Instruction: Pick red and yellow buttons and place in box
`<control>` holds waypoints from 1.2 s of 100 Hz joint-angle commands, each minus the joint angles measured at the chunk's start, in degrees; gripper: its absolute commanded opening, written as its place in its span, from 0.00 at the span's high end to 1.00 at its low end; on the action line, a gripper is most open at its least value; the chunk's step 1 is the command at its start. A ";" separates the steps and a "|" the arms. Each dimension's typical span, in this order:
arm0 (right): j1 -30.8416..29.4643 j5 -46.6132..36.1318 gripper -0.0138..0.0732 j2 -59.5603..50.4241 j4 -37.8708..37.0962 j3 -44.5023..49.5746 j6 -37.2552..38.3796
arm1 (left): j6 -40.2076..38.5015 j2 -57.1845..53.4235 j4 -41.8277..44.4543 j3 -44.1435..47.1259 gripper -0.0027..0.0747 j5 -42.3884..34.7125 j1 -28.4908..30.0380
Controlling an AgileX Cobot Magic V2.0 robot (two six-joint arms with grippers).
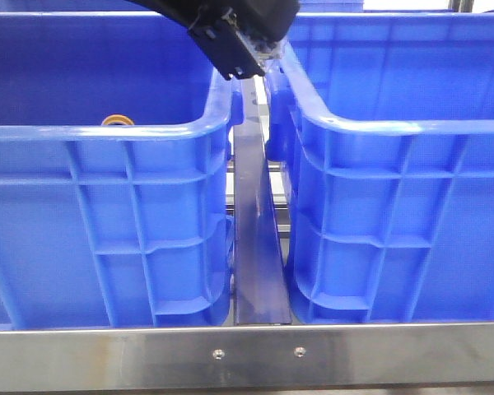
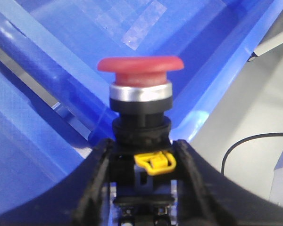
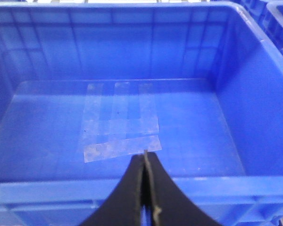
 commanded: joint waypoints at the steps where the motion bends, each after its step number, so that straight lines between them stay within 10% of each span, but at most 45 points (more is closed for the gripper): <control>1: -0.18 -2.06 0.96 4.60 -0.74 -4.80 -0.23 | 0.11 -1.48 -0.97 -1.72 0.89 -4.21 -0.43; 23: -0.18 5.81 0.83 16.14 1.28 -14.51 -0.23 | 0.11 -1.48 -0.97 -1.72 0.89 -4.21 -0.43; 50: -0.18 5.76 0.13 25.05 9.76 -20.32 -0.23 | 0.11 -1.48 -0.97 -1.72 0.89 -4.21 -0.43; 97: 0.16 24.62 0.18 37.74 67.01 -27.85 -30.11 | 0.11 -1.48 -0.97 -1.72 0.89 -4.21 -0.43; 120: 5.53 26.07 0.18 43.94 75.11 -28.37 -33.07 | 0.11 -1.48 -0.97 -1.72 0.89 -4.21 -0.43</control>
